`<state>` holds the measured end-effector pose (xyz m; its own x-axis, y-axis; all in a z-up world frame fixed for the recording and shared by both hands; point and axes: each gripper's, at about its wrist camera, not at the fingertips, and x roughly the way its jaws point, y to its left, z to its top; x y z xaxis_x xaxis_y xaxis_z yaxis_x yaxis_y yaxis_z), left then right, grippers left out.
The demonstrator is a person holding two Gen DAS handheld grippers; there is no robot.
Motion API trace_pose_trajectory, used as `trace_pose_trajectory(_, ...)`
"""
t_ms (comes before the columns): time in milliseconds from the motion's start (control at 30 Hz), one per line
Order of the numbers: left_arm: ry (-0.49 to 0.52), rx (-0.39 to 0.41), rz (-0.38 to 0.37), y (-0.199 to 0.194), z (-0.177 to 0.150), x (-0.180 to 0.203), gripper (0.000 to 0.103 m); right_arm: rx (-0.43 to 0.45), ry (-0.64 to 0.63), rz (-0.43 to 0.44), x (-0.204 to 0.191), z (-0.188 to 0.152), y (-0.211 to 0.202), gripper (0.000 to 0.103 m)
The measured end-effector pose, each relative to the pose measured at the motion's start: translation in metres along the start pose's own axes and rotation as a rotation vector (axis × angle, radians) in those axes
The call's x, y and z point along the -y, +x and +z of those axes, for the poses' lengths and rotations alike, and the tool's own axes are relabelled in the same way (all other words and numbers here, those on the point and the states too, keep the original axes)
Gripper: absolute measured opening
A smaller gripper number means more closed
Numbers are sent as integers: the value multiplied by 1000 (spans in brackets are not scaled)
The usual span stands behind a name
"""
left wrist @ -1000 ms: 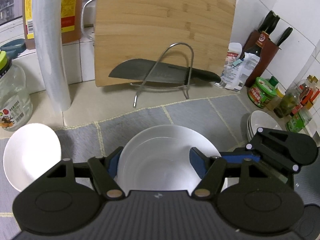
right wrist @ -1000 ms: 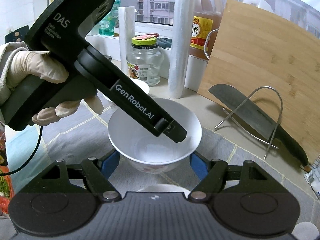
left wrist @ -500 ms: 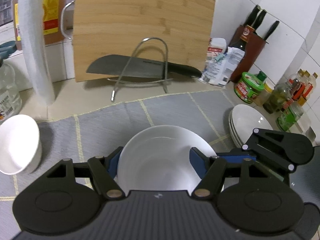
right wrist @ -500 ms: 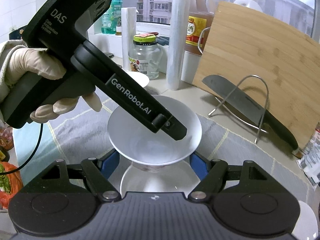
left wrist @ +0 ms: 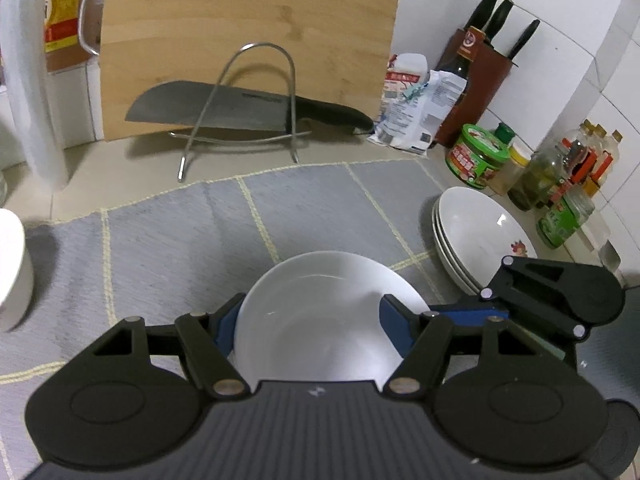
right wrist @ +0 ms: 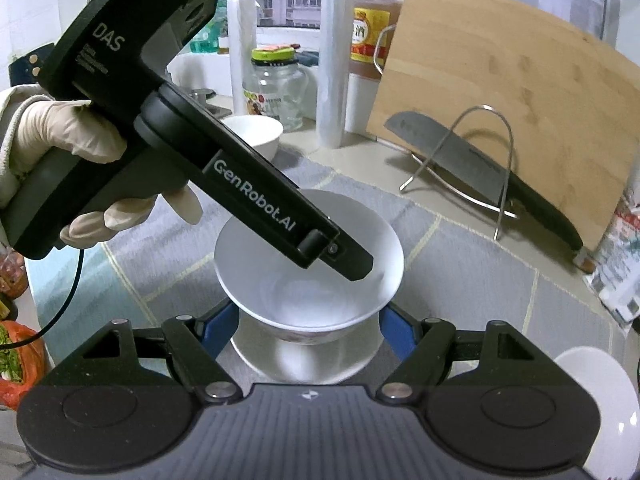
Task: Organize plates and bowls
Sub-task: 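Carry the nested bowls beside the plate stack and set them down with both grippers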
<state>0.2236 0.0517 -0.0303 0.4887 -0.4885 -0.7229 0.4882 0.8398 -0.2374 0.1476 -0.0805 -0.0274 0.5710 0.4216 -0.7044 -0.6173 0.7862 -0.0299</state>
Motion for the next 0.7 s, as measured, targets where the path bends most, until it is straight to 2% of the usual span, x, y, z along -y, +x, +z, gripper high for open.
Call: trace_pose_trajectory(700,34,-12,13,14,-10,7,70,-32,16,13,3,-12,4,81)
